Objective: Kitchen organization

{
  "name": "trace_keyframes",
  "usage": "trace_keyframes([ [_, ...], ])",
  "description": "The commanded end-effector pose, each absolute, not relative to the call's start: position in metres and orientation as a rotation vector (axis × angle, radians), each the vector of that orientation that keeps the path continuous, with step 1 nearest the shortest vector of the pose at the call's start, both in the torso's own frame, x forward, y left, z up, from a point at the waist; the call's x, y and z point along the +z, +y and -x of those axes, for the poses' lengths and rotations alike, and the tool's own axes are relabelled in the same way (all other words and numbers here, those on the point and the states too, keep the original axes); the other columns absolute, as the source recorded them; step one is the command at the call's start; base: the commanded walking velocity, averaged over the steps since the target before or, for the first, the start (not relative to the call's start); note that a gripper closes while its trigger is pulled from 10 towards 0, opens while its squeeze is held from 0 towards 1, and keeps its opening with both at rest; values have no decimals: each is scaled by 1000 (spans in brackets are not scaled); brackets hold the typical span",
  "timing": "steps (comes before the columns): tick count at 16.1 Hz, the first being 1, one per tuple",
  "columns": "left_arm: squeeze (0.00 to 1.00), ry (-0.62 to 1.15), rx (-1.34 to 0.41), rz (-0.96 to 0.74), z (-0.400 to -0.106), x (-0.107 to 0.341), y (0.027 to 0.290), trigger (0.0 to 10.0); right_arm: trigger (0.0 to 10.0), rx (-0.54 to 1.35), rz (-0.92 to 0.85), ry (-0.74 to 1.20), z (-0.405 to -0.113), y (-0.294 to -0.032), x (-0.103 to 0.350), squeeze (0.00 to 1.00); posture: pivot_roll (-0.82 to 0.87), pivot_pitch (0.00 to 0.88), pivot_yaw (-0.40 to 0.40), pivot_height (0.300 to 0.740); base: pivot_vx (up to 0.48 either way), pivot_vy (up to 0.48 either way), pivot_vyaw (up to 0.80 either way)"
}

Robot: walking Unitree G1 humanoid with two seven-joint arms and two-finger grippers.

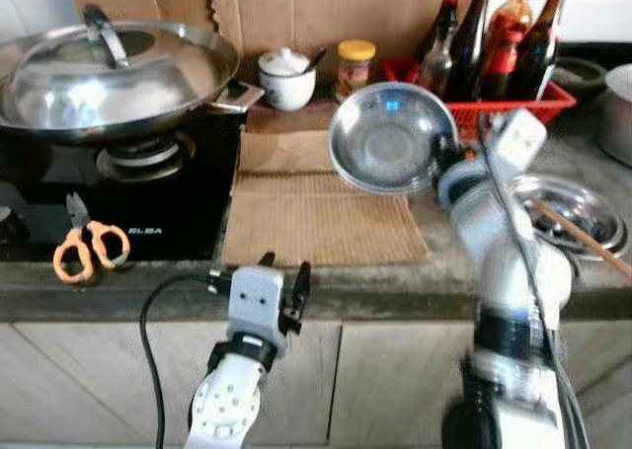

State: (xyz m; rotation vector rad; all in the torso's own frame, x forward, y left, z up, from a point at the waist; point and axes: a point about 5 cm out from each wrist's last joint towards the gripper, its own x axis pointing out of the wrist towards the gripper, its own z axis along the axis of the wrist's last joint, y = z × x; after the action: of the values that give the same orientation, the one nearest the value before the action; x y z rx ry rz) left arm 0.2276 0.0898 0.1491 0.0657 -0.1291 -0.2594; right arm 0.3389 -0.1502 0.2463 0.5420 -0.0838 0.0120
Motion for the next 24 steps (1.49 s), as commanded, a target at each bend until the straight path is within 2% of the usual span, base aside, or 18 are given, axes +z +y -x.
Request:
trace_keyframes([
  [1, 0, -133, -263, -63, -228, 151, 90, 10000, 0, 99, -558, -130, -327, -121, 246, 0, 83, 46, -36, 740, 0, 0, 0],
  [4, 0, -140, -267, -56, -228, 153, 88, 10000, 0, 163, -289, -287, -305, -110, 249, 0, 81, 52, -31, 740, 0, 0, 0],
  [7, 0, -141, -274, -50, -228, 154, 87, 10000, 0, 164, -231, -346, -298, -110, 248, 0, 77, 55, -25, 740, 0, 0, 0],
  [10, 0, -153, -273, -50, -228, 157, 87, 10000, 0, 176, -11, -473, -293, -106, 253, 0, 83, 56, -26, 740, 0, 0, 0],
  [19, 0, -182, -269, -43, -226, 163, 88, 10000, 0, 211, 84, -510, -291, -105, 248, 0, 85, 64, -29, 740, 0, 0, 0],
  [24, 0, -182, -269, -50, -227, 163, 88, 10000, 0, 211, 73, -529, -293, -102, 252, 0, 86, 61, -28, 740, -314, 0, 0],
])
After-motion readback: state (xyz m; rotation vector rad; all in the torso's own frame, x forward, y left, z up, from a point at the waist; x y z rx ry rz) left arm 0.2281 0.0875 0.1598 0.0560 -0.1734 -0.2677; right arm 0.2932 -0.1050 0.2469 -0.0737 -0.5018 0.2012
